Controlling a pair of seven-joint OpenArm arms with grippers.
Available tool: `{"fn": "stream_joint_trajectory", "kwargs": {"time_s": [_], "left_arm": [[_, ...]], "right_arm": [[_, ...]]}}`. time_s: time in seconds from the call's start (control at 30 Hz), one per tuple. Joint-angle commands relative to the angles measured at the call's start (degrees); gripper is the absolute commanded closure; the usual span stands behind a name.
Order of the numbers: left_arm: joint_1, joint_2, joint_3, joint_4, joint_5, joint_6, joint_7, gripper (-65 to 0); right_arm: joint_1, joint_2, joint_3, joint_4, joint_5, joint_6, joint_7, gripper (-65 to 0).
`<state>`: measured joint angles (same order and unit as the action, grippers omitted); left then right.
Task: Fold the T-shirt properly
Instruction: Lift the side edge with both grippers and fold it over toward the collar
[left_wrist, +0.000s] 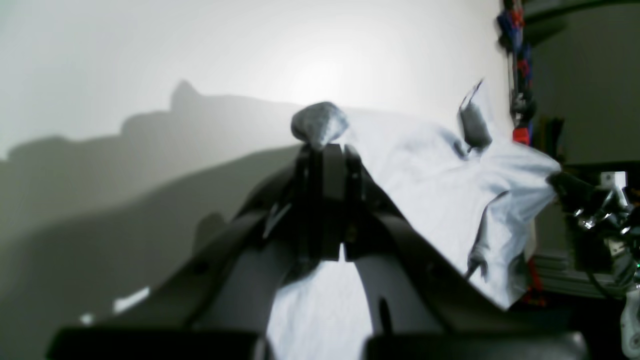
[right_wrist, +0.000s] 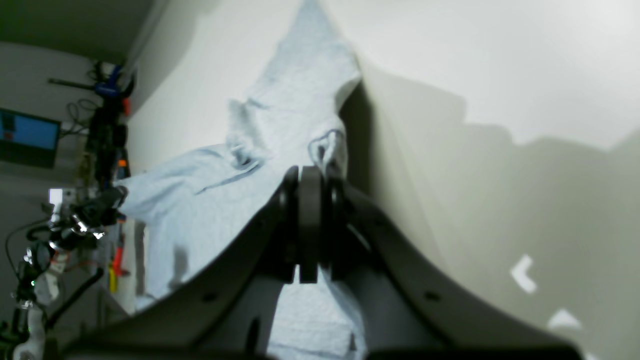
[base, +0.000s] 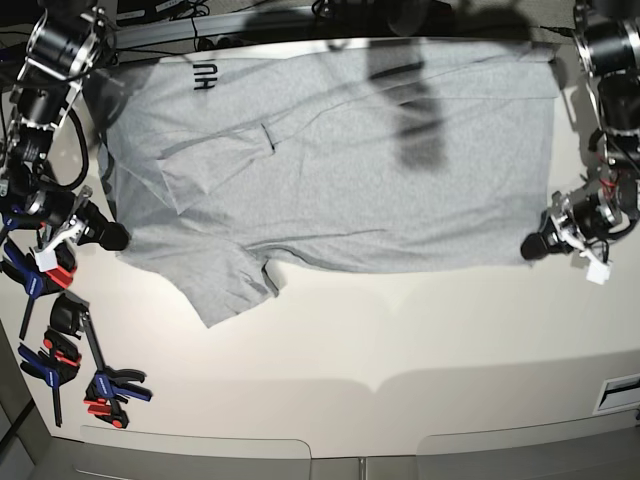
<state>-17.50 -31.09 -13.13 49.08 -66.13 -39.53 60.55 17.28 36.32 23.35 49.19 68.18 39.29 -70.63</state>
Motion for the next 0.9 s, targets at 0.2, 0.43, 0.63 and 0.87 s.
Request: {"fn": "stream_joint_trajectory", "kwargs": {"time_s": [0.2,0.43,0.63,0.87], "left_arm": [[7.4,-1.2,-6.6,11.2,-1.5,-0.5,0.0,0.0],[16.3,-1.2,-16.1,19.4,-7.7,-0.5,4.9,0.0],[25.0,-1.2,-16.6,27.1,-17.6,-0.5,11.5,0.0],[31.9,-1.0,-16.6,34.3,-16.5,-0.5,11.0,0.0]], "right_arm": [[-9.6,1.6,2.2,16.2,2.7,0.7,-1.1,0.0],[-15.4,1.4,14.1,19.1,2.8,0.7,-5.1,0.0],[-19.3,0.9,22.3,19.2,8.1,0.7,-9.4,0.0],[-21.9,0.1,22.9,19.1,8.6,0.7,-9.4,0.0]]}}
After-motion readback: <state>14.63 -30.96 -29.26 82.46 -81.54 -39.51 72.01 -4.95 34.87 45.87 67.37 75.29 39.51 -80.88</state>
